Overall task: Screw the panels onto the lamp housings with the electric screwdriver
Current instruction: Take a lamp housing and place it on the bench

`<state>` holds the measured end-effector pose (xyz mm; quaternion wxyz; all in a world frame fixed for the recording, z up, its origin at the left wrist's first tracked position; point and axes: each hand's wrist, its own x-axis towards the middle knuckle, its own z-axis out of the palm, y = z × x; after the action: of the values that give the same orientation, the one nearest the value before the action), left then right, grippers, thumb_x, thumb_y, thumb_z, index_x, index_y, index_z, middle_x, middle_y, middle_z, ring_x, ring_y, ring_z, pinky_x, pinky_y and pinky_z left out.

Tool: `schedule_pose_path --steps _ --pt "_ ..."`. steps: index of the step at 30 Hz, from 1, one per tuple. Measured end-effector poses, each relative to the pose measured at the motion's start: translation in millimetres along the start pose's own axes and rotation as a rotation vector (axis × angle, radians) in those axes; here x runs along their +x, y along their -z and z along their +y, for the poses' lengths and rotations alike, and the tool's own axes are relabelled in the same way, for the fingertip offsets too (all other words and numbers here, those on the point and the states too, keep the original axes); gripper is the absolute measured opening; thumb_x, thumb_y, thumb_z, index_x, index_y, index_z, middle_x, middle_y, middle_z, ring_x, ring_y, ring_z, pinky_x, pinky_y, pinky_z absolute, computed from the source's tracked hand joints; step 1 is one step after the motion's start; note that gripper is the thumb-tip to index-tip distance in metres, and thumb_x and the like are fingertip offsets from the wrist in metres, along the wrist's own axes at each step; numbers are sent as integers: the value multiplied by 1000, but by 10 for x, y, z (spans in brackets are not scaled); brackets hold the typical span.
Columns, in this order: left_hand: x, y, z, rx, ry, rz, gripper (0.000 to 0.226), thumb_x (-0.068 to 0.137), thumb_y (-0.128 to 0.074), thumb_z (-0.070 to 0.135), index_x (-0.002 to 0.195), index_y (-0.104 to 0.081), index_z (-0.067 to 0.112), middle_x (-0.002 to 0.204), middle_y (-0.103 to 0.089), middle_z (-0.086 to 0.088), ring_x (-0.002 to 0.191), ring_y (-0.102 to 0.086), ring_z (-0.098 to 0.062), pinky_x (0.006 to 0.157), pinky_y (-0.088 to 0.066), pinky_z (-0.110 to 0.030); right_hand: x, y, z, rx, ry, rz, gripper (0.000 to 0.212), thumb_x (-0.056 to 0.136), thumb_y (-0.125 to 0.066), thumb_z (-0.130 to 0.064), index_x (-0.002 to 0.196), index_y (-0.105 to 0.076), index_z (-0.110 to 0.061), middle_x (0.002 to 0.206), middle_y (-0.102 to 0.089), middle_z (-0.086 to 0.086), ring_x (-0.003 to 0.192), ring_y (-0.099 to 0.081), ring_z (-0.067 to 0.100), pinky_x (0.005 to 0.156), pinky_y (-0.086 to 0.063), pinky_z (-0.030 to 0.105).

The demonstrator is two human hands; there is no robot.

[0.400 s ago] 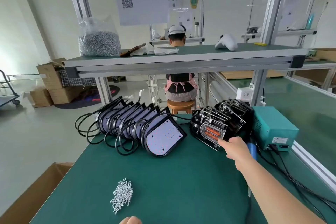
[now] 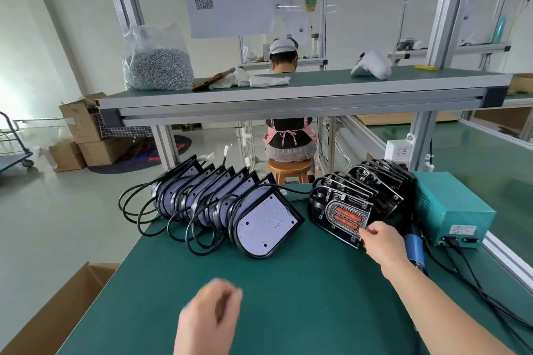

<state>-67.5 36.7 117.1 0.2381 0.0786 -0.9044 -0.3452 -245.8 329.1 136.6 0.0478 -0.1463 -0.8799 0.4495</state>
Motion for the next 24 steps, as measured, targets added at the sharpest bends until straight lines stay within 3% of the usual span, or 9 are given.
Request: schedule_pose_path --steps 1,3,5,8,11,15,18,21,24 --pt "159 -6 39 -112 69 101 13 86 -71 34 79 -61 30 68 -63 13 63 -58 -1 63 -41 -10 -5 7 2 -11 20 19 15 102 -56 -20 95 -61 -8 81 -66 8 72 -61 25 61 -50 36" --pt "621 -61 143 -92 198 53 25 89 -71 35 100 -55 21 94 -63 9 78 -60 -5 73 -43 -24 -31 31 -8 2 52 59 14 104 -51 -20 95 -57 -10 80 -64 9 66 -56 24 55 -42 33" --pt "983 -180 151 -19 290 -23 44 90 -69 43 110 -43 14 102 -56 1 89 -57 -22 77 -41 -34 -84 70 -44 31 83 98 15 104 -47 -19 96 -54 -10 80 -63 12 62 -52 25 54 -38 33" --pt "1260 -346 186 28 349 -79 53 90 -66 50 106 -29 15 94 -51 -3 89 -51 -29 74 -42 -36 -216 174 -121 36 171 148 14 106 -44 -18 96 -51 -10 76 -60 12 60 -50 23 51 -34 34" --pt "1341 -446 185 67 389 -101 52 91 -67 39 110 -28 10 92 -54 -8 86 -52 -32 70 -42 -37 -364 326 -171 35 263 180 14 106 -43 -19 96 -50 -11 72 -60 12 60 -53 27 54 -39 38" --pt "1292 -474 218 84 363 -54 46 89 -70 21 112 -31 10 115 -52 -17 93 -55 -36 73 -39 -36 -494 536 -212 59 335 255 10 106 -44 -18 98 -49 -15 73 -58 7 64 -55 25 56 -39 36" --pt "1146 -431 328 12 297 -53 45 87 -67 17 105 -26 19 107 -50 -9 82 -52 -28 67 -42 -37 -537 699 -236 91 386 320 9 106 -43 -20 98 -48 -20 77 -59 4 67 -56 20 55 -40 34" --pt "919 -380 454 -109 300 -103 45 88 -61 17 120 -29 20 98 -58 -6 78 -64 -30 63 -51 -41 -535 841 -247 195 393 346 16 106 -43 -26 93 -49 -33 84 -63 -2 71 -63 16 62 -46 37" --pt "614 -374 521 -181 304 -136 54 88 -59 17 132 -27 23 84 -62 -4 72 -63 -21 58 -49 -30 -528 935 -275 347 395 337 25 106 -48 -24 86 -56 -38 78 -64 -5 55 -62 7 57 -50 31"
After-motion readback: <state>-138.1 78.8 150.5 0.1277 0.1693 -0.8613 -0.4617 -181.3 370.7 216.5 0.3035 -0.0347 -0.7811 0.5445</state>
